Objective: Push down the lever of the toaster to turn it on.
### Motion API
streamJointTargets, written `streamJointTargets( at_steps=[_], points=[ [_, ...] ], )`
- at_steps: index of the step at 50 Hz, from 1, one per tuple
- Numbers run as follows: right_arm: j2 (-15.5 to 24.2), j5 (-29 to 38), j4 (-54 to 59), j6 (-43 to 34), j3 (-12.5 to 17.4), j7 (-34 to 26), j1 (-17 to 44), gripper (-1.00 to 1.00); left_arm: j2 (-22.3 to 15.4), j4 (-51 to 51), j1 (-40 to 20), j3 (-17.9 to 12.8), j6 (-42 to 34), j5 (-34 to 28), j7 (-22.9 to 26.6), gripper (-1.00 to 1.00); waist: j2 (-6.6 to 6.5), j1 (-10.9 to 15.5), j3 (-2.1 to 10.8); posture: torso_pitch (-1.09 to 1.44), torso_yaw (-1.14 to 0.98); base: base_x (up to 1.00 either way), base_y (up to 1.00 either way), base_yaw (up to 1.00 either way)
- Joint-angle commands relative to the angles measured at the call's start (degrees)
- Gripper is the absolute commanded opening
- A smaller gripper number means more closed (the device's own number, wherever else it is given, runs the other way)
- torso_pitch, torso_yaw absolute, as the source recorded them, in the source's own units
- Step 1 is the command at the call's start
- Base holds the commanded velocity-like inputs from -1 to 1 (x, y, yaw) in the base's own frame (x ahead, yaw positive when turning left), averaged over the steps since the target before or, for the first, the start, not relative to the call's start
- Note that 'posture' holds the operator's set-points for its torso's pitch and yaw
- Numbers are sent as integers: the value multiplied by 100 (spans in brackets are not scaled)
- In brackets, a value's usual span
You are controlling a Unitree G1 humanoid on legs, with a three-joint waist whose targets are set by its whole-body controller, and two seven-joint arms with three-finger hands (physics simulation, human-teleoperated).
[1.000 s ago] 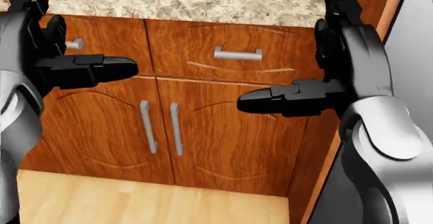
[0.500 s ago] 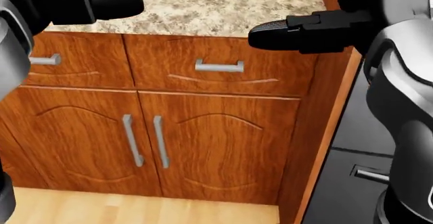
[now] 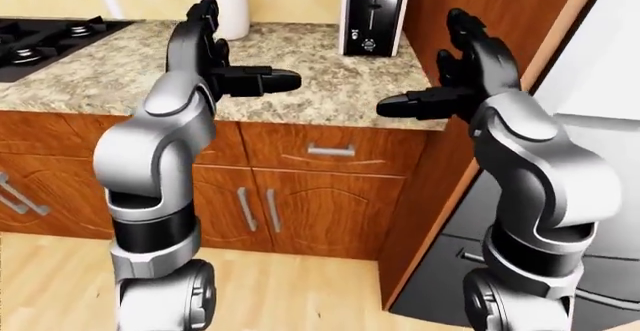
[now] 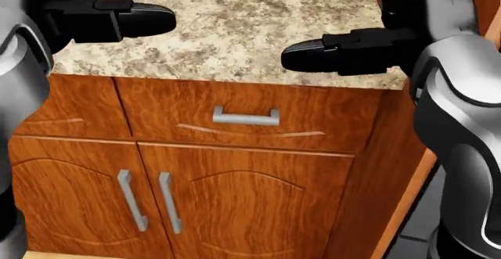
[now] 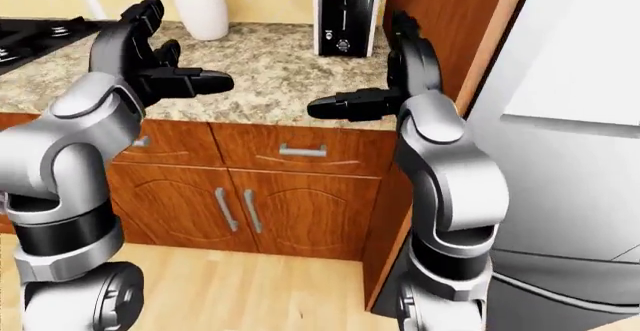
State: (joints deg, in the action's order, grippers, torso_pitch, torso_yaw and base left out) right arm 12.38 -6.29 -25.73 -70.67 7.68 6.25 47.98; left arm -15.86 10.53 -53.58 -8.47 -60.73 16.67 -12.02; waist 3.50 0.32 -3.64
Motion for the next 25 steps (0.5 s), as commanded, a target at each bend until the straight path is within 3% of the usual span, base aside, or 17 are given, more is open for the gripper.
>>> streamJointTargets(
  at_steps=[1, 5, 7, 8, 10, 11, 12, 13, 15, 19, 21, 22, 23, 24, 25],
  points=[
    [12, -5, -232, 222, -55, -23, 218, 100, -108, 291, -257, -148, 168, -44, -44, 100, 9, 46, 224, 0, 0, 32, 16, 0],
    [14, 49, -234, 244, -88, -45, 222, 100, -99, 298, -200, -148, 204, -52, -42, 100, -129, 20, 226, 0, 0, 15, 6, 0],
    [14, 77, -183, 268, -100, -57, 262, 100, -93, 268, -210, -136, 225, -65, -44, 100, -187, -6, 100, 0, 0, 0, 0, 0],
    [14, 92, -177, 251, -103, -60, 297, 100, -94, 276, -238, -141, 192, -59, -50, 100, -286, -14, 120, 0, 0, 0, 0, 0],
    [0, 113, -172, 251, -102, -62, 300, 100, -93, 312, -203, -144, 193, -56, -45, 100, -617, -11, 228, 0, 0, 0, 0, 0],
    [-7, 115, -183, 219, -94, -65, 325, 100, -101, 332, -200, -152, 175, -51, -42, 100, -424, -57, 212, 0, 0, 0, 0, 0],
    [0, 123, -186, 195, -92, -70, 343, 100, -106, 310, -186, -162, 205, -53, -34, 100, -422, -36, 213, 0, 0, 0, 0, 0],
    [-6, 126, -188, 170, -92, -72, 364, 100, -105, 318, -178, -160, 199, -53, -38, 100, -525, -27, 368, 0, 0, 0, 6, 0],
    [-4, 136, -174, 184, -89, -85, 353, 100, -102, 302, -203, -166, 197, -47, -47, 100, -620, 3, 339, 0, 0, 0, 12, 0],
    [0, 158, -142, 192, -102, -112, 390, 100, -95, 279, -233, -151, 202, -39, -53, 100, -474, 34, 381, 0, 0, 0, 13, 0],
    [-7, 159, -155, 154, -97, -120, 411, 100, -99, 278, -221, -150, 216, -37, -44, 100, -436, 77, 125, 0, 0, 0, 0, 0],
    [-6, 161, -141, 150, -89, -123, 424, 100, -101, 284, -229, -155, 204, -33, -48, 100, -372, 88, 111, 0, 0, 0, 0, 0],
    [-7, 154, -139, 138, -61, -126, 449, 100, -99, 305, -235, -158, 177, -26, -58, 100, -286, 65, 217, 0, 0, 0, 24, 0],
    [-11, 151, -139, 119, -59, -121, 468, 100, -102, 288, -246, -153, 184, -28, -56, 100, 106, 20, 332, 0, 0, 6, 31, 0],
    [-17, 141, -144, 111, -48, -119, 479, 100, -99, 282, -274, -154, 171, -23, -64, 100, 19, -15, 311, 0, 0, 5, 32, 0]
  ],
)
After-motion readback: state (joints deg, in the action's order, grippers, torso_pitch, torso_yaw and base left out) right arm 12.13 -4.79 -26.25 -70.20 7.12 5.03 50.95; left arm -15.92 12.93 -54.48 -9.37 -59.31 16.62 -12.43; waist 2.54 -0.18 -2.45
